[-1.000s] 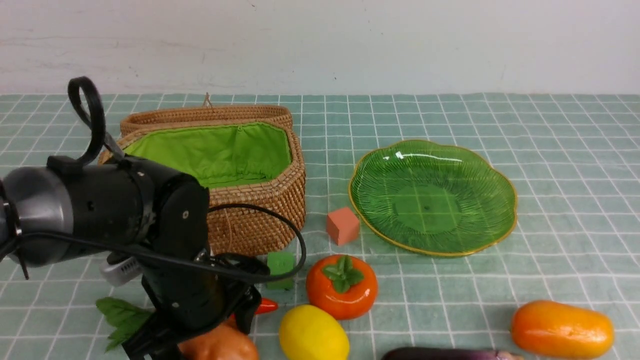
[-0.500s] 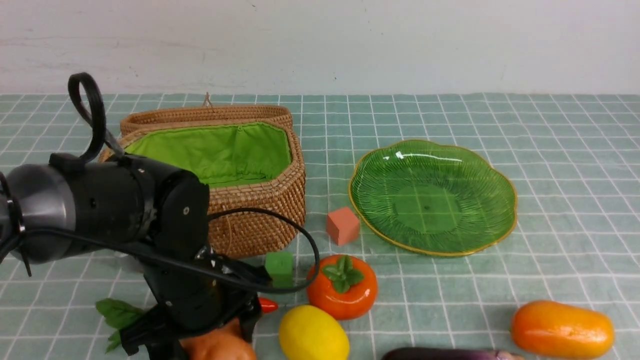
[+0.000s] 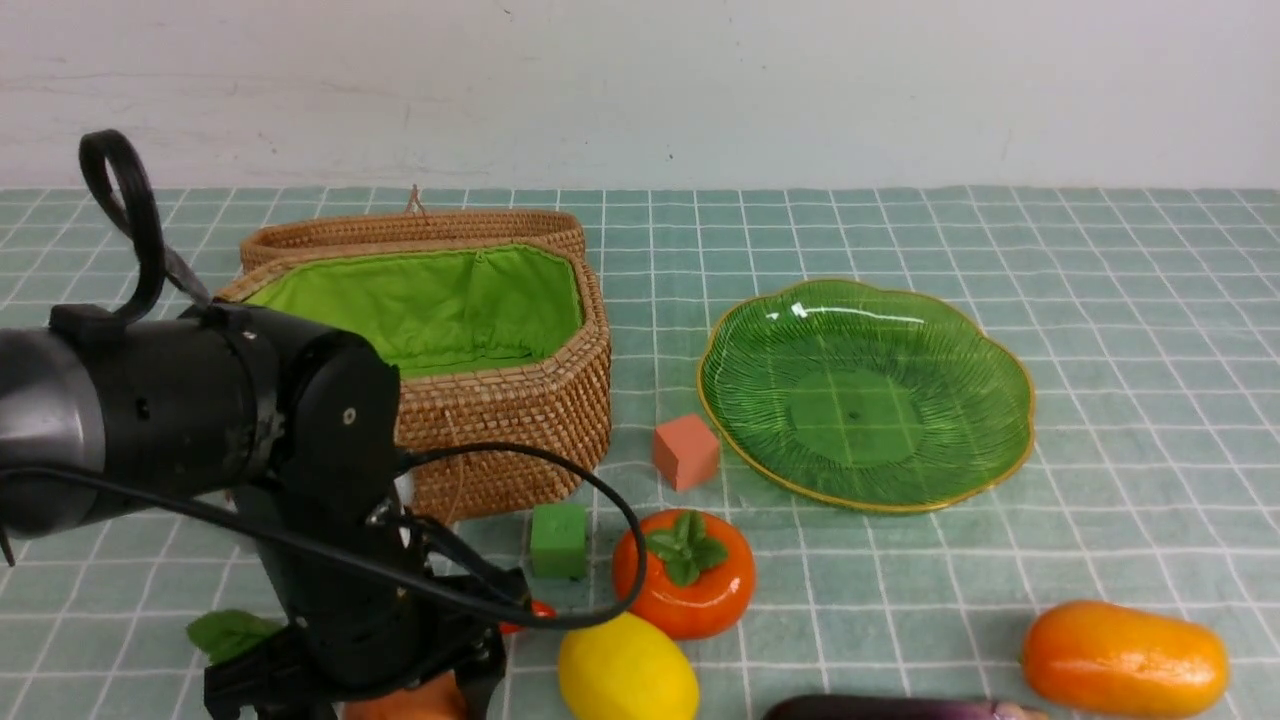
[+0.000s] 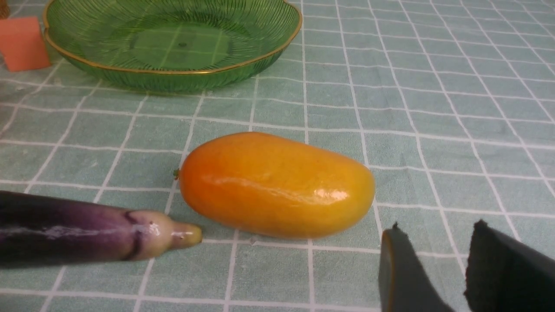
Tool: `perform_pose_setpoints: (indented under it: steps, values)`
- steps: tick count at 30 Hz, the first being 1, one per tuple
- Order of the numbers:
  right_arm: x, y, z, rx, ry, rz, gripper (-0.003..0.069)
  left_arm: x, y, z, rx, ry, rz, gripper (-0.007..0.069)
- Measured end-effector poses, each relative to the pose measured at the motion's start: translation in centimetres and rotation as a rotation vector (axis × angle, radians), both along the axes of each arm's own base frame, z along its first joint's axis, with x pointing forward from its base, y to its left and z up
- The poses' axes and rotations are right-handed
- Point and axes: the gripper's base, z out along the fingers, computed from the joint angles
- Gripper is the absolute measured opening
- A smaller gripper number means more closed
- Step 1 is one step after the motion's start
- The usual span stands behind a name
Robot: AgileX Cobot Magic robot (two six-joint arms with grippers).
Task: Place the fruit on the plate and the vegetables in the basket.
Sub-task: Grab a potato with your left arm and place it in the basket on the left
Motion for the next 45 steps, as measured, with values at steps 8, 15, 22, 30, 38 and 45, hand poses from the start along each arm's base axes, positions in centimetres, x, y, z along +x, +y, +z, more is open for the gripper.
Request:
perform_pose_setpoints:
  steps: [8, 15, 22, 30, 38, 45]
  values:
    - [0.0, 0.0, 0.0, 0.000, 0.000, 0.000, 0.0241, 0.3, 0.6, 5.4, -0.094, -0.091, -0.006, 0.0568]
    - [0.0, 0.0, 0.0, 0.000, 0.000, 0.000, 0.0241, 4.5, 5.9, 15.0, -0.170, -0.384, 0.161, 0.0568]
    - [0.0, 0.0, 0.0, 0.000, 0.000, 0.000, 0.0241, 9.2, 9.0, 15.8, -0.154, -0.505, 0.327, 0.0568]
    - [0.0, 0.0, 0.0, 0.000, 0.000, 0.000, 0.0241, 13.2, 8.5, 11.0, -0.147, -0.453, 0.363, 0.0568]
    - [0.0, 0.0, 0.0, 0.000, 0.000, 0.000, 0.0241, 13.5, 8.3, 11.2, -0.167, -0.476, 0.337, 0.0617]
    - [0.0, 0.0, 0.0, 0.000, 0.000, 0.000, 0.0241, 12.5, 8.4, 12.4, -0.122, -0.499, 0.185, 0.0645]
